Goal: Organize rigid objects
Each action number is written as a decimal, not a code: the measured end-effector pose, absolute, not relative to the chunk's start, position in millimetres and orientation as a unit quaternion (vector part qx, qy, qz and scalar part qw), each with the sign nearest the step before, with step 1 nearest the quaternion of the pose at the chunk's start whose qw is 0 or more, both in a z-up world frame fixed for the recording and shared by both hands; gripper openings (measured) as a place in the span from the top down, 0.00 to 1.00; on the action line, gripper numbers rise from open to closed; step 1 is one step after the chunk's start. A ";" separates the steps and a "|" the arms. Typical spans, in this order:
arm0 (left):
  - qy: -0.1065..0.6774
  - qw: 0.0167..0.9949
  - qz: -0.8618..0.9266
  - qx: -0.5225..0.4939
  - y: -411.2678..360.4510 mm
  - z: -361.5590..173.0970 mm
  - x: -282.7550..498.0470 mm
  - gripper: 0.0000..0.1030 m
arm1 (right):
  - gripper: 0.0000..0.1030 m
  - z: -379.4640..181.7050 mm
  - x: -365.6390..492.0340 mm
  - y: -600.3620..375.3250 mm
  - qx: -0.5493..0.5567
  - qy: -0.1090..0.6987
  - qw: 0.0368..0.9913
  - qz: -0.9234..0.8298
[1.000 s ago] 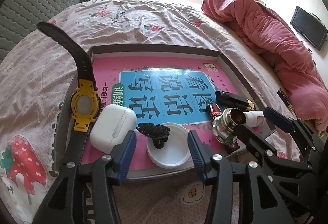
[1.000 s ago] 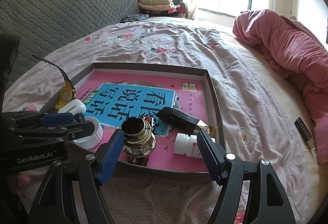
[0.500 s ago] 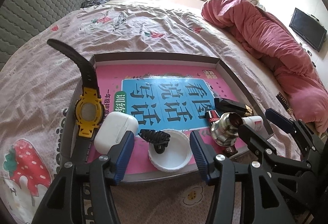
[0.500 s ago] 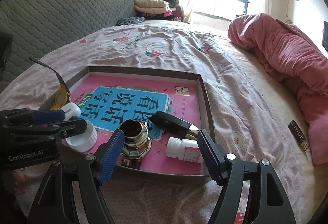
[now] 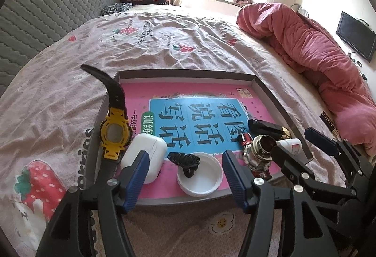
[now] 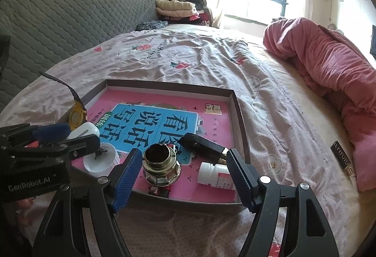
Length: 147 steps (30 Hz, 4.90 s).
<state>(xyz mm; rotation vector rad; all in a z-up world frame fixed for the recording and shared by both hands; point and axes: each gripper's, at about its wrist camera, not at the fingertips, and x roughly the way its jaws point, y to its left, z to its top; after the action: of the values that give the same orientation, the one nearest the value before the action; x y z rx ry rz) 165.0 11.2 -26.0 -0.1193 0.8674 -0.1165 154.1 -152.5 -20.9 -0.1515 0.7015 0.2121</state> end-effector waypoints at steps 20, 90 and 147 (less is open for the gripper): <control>0.431 0.901 -0.031 -0.051 19.9 -19.7 139.0 0.38 | 0.27 -18.2 133.2 -151.1 -0.062 0.365 0.925 0.088; 0.430 0.902 0.009 -0.029 11.6 -6.6 41.5 0.38 | 0.27 -14.4 28.1 -162.2 -0.032 0.373 0.924 0.082; 0.463 0.885 0.028 -0.045 22.3 -45.7 66.2 0.38 | 0.27 -42.4 45.6 -164.4 -0.033 0.394 0.916 0.074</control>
<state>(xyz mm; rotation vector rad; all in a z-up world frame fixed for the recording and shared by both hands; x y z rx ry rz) 66.2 22.3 -45.7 -0.0932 0.9643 0.0587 45.6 -164.4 -42.4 -0.0688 0.8111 0.1519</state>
